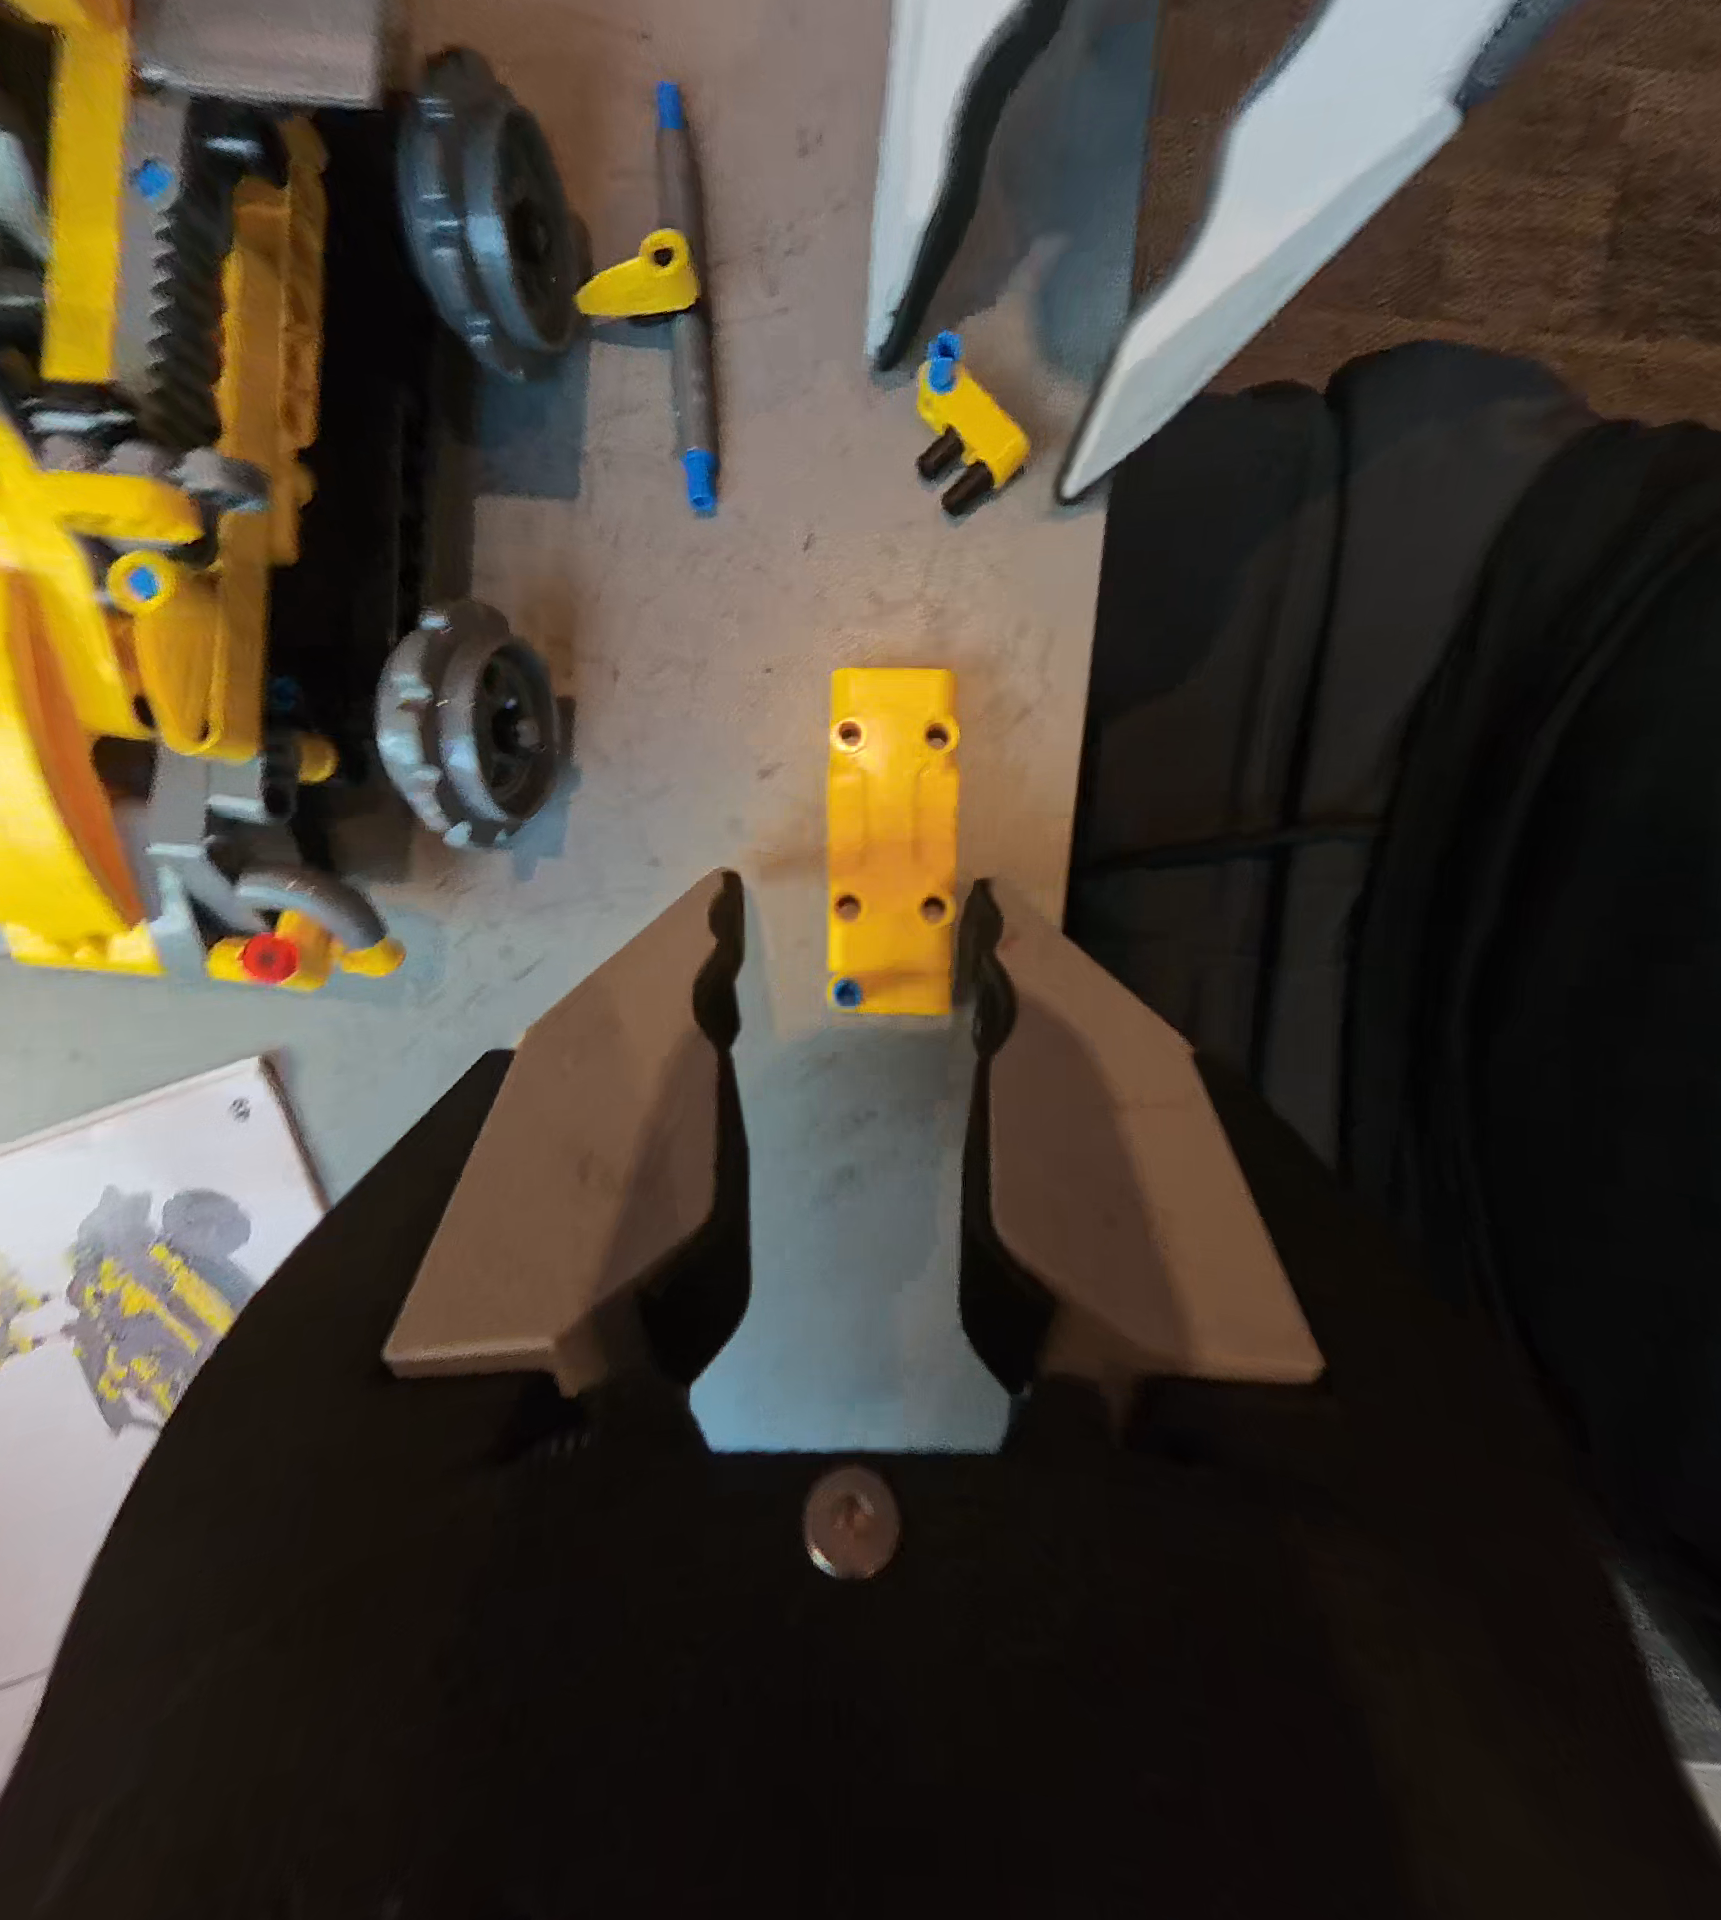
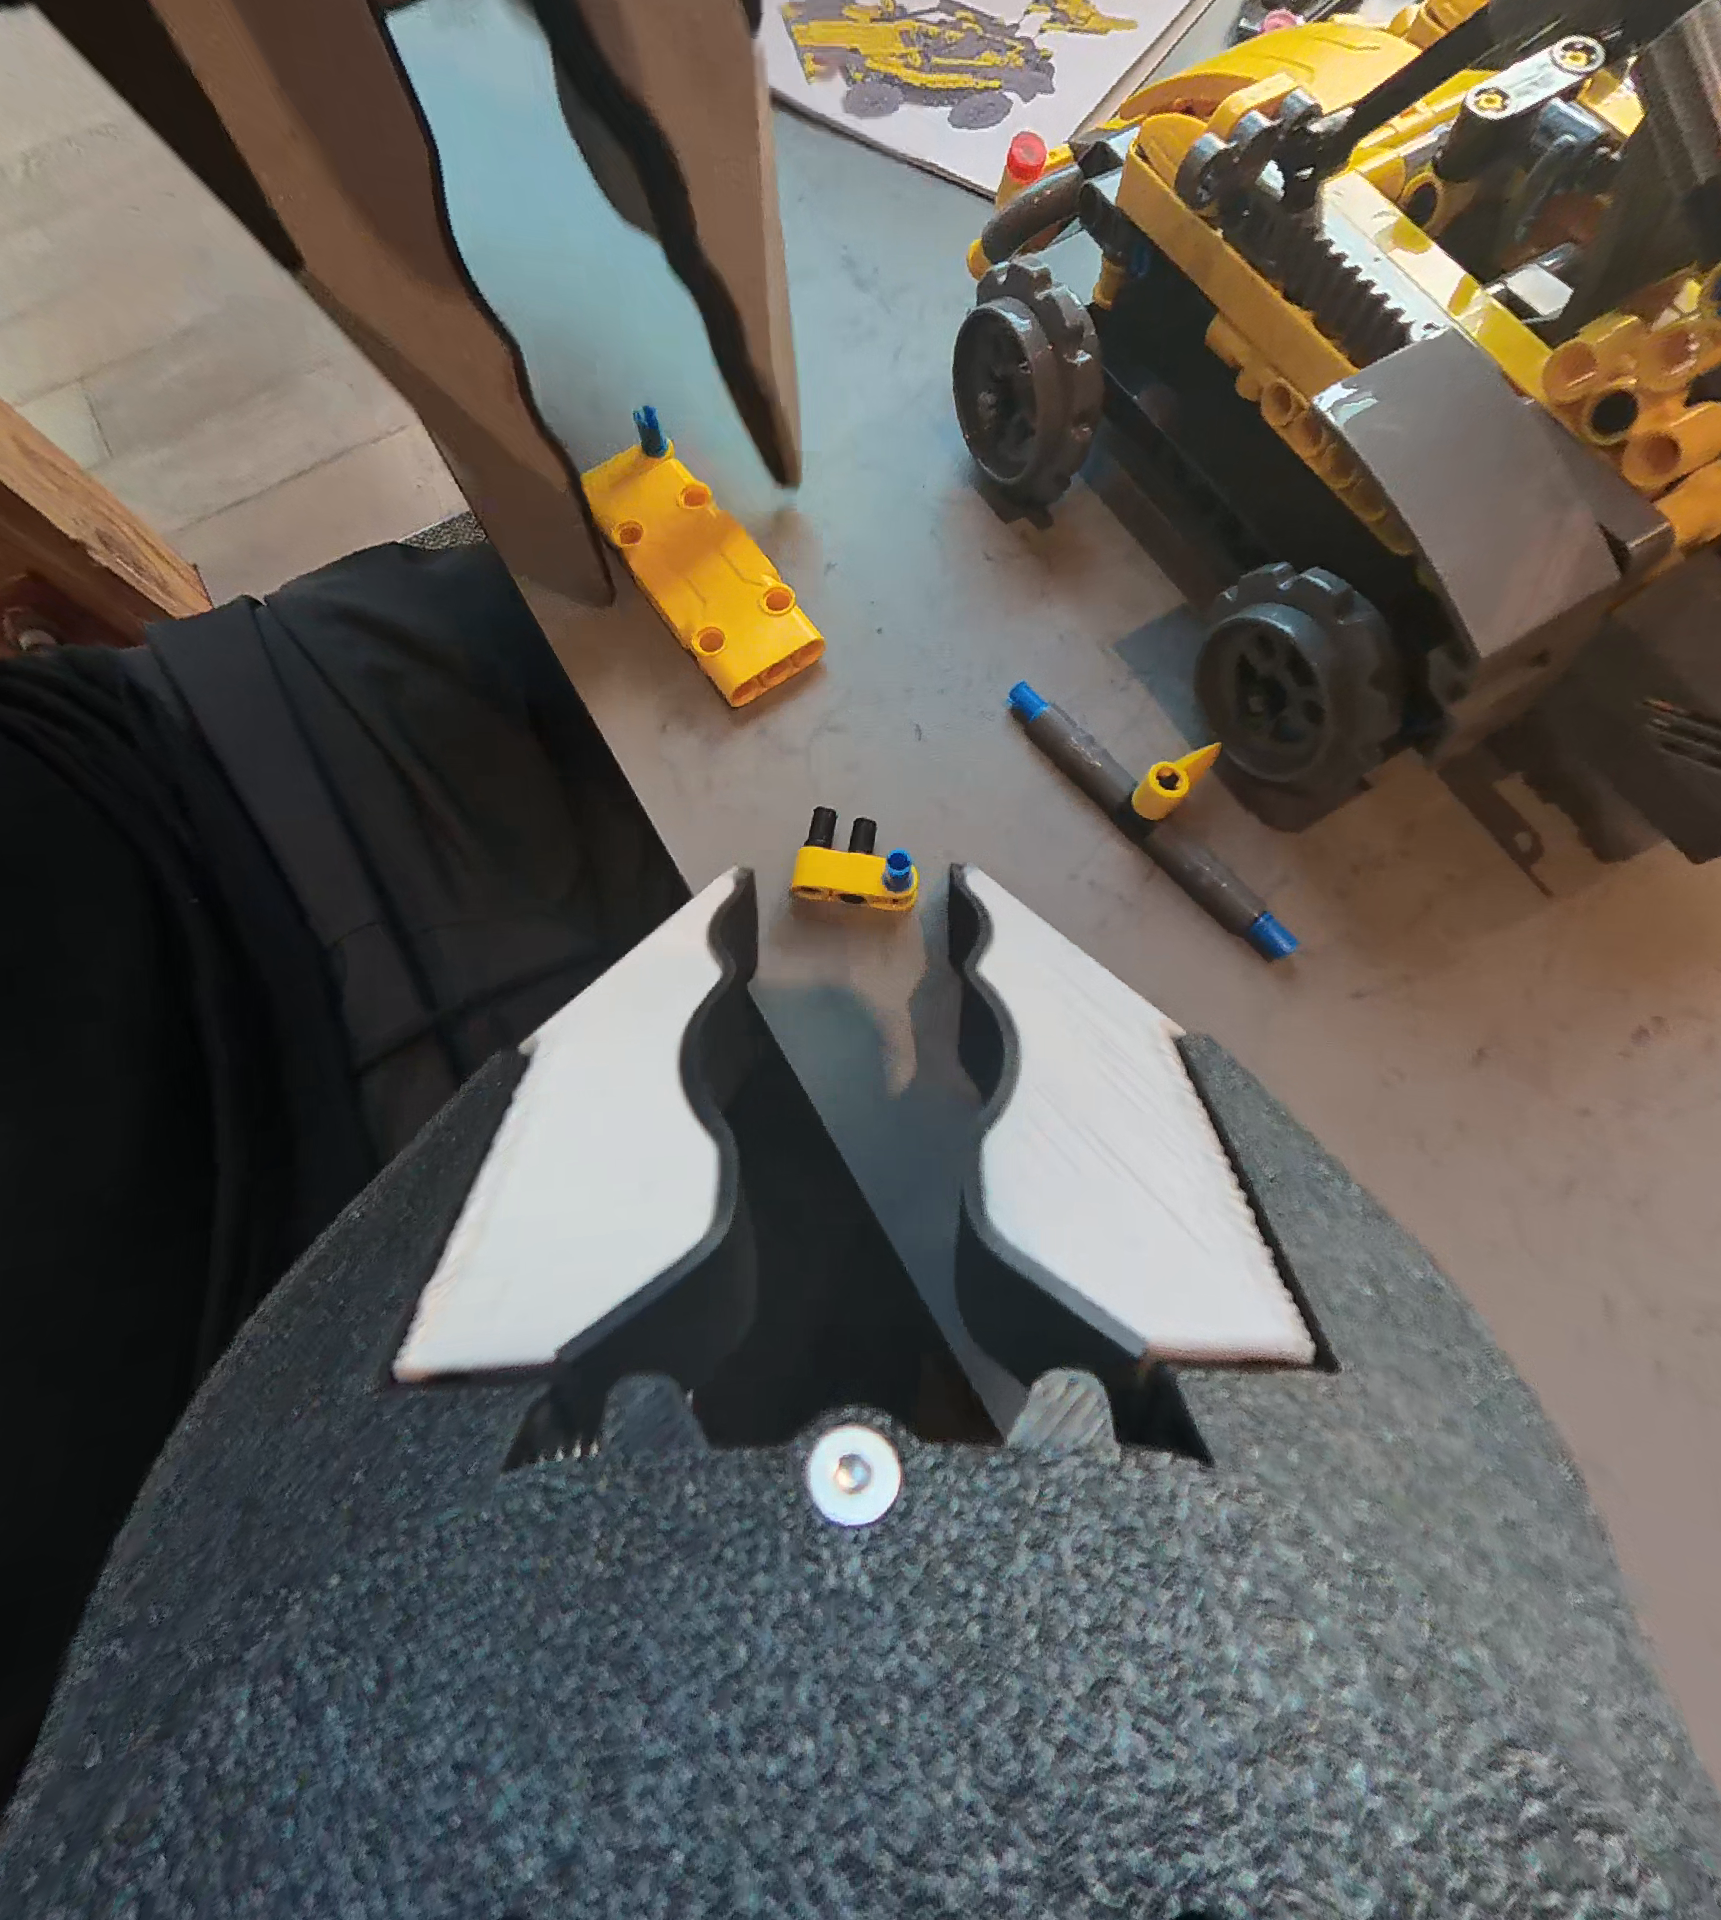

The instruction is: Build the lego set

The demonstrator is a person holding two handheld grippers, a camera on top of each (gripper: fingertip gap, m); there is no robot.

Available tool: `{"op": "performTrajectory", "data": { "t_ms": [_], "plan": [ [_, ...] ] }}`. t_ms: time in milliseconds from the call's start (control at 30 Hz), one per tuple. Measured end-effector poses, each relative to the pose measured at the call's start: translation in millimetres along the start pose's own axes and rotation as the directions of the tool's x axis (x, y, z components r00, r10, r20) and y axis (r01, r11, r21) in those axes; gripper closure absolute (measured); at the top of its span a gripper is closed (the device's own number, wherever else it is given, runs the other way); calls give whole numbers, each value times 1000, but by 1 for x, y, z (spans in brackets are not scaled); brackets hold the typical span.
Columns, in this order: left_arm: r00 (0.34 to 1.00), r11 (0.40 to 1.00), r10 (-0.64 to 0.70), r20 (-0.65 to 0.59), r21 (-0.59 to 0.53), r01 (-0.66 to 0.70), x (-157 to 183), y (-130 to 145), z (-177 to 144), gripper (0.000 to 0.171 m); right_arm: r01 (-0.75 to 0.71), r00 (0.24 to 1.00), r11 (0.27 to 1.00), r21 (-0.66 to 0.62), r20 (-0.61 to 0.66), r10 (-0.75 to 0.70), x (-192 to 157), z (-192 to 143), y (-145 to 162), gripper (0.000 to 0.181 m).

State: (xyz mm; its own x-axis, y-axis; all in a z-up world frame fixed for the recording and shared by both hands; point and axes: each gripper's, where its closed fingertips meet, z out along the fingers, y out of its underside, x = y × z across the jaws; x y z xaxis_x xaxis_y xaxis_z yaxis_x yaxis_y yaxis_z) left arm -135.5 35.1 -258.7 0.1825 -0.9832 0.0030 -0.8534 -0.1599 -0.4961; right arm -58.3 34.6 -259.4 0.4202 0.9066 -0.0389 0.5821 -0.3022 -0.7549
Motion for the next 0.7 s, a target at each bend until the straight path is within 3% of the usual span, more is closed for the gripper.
{"op": "performTrajectory", "data": {
  "t_ms": [167, 400, 533, 700],
  "plan": [
    [996, 989, -83, -43, 122, 87, -9, -10, -23, 134, -35, 999, 999, 0, -16, 35, 0, 0, 1, 144],
    [1000, 1000, -23, -16, 3, 23, 3, -2, 3, 128, -38, 999, 999, 25, 1, 38, -5, 5, -4, 157],
    [1000, 1000, 12, -14, 7, -12, 7, -7, 6, 149, -44, 999, 999, 19, 32, 43, -8, 5, -3, 157],
    [995, 996, 74, -59, 57, -71, 16, -12, 9, 150, 32, 996, 999, -2, 80, -32, -19, 11, -8, 157]
  ]
}}
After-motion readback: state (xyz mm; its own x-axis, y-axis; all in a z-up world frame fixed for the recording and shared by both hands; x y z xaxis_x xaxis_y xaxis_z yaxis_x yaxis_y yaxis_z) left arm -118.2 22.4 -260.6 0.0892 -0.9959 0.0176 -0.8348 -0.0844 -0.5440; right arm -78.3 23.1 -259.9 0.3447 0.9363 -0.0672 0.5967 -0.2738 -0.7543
